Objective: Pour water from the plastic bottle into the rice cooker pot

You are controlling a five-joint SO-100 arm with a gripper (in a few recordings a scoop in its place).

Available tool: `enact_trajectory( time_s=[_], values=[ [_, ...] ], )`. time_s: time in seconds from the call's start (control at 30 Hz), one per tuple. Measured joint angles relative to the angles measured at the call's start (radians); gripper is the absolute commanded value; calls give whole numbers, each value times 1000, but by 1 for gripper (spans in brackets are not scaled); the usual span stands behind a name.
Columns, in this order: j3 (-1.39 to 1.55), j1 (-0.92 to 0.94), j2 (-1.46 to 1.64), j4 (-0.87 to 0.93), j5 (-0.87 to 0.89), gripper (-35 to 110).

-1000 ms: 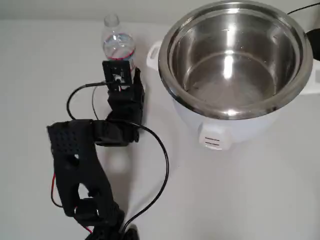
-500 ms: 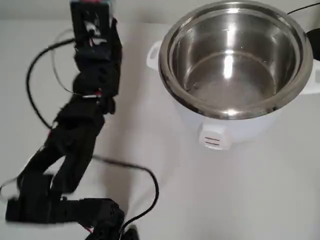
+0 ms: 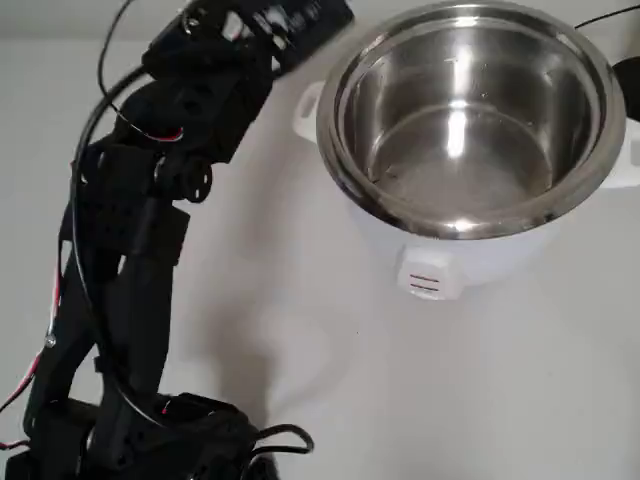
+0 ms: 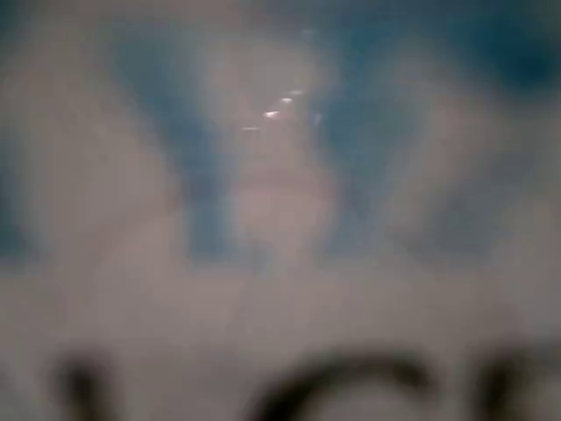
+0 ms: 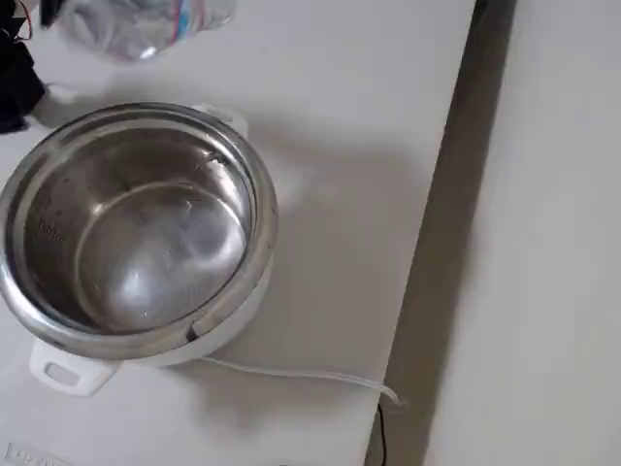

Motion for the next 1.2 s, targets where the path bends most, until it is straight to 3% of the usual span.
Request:
enact_trajectory(
  time_s=[0.3,0.5,1.2],
  values=[
    [-482,2,-247,331,426,8],
    [-759,40,-411,434,577,8],
    [-822,144,-451,477,896,8]
  ],
)
